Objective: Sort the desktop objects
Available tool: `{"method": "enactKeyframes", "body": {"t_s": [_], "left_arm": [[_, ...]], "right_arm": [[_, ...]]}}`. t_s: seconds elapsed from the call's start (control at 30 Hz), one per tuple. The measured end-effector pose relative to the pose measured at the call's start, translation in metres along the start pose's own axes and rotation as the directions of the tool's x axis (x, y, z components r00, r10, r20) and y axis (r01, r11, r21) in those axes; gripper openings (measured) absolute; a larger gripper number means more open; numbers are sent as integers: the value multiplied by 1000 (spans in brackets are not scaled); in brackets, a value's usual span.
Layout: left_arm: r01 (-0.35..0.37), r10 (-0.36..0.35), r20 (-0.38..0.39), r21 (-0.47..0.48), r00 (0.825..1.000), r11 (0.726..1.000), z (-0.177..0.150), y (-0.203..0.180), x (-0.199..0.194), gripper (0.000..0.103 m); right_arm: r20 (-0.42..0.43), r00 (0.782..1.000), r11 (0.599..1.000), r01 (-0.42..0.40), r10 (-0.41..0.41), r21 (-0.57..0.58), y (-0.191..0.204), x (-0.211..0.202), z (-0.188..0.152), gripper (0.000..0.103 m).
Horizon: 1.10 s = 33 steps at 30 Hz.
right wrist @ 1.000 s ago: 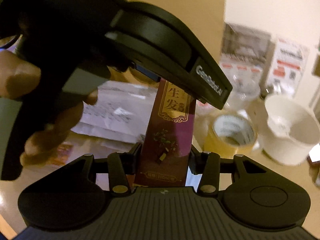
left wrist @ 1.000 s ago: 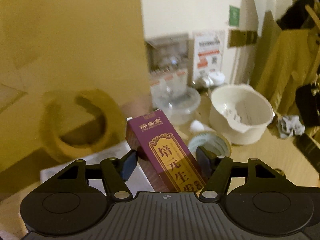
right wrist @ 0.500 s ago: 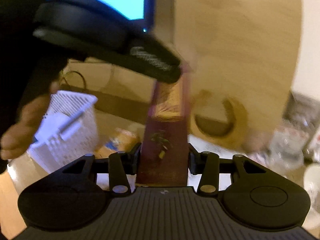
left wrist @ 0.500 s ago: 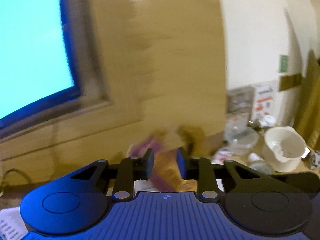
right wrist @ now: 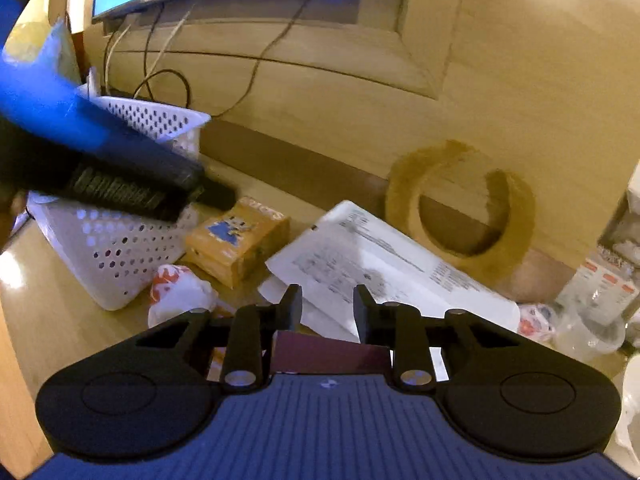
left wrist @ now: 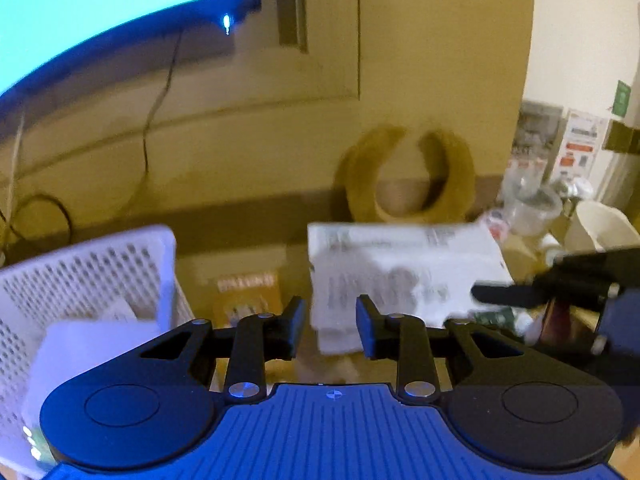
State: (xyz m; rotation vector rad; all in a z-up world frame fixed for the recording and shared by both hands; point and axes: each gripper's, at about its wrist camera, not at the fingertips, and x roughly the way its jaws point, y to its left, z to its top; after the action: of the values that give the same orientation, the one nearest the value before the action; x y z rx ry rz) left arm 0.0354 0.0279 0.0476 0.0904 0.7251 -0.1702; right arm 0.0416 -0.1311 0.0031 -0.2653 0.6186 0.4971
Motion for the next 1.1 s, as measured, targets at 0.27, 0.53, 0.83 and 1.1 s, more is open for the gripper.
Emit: {"method": "enactKeyframes", "body": {"t_s": [0.27,0.53,0.83,1.1], "left_arm": [[160,-155,-74,68,985,985,-55,-36,26,58],[185,-166,-110,195,980,963,-82,-77,44,73],[207,-171,-129,366,977,907,-92,-64,46,77],[245,-203,-138,460,969,853,-86,-77,70,82]], "right_arm": [[-16,1000,977,23,-20,213,-50,-6,-20,22],[-107,993,947,-13,50,322,-83,9,-60,59],[-108,972,962,-183,208,205,-104,-29,-92,91],[-217,947,972,-235,236,31,-91,-9,-101,92]]}}
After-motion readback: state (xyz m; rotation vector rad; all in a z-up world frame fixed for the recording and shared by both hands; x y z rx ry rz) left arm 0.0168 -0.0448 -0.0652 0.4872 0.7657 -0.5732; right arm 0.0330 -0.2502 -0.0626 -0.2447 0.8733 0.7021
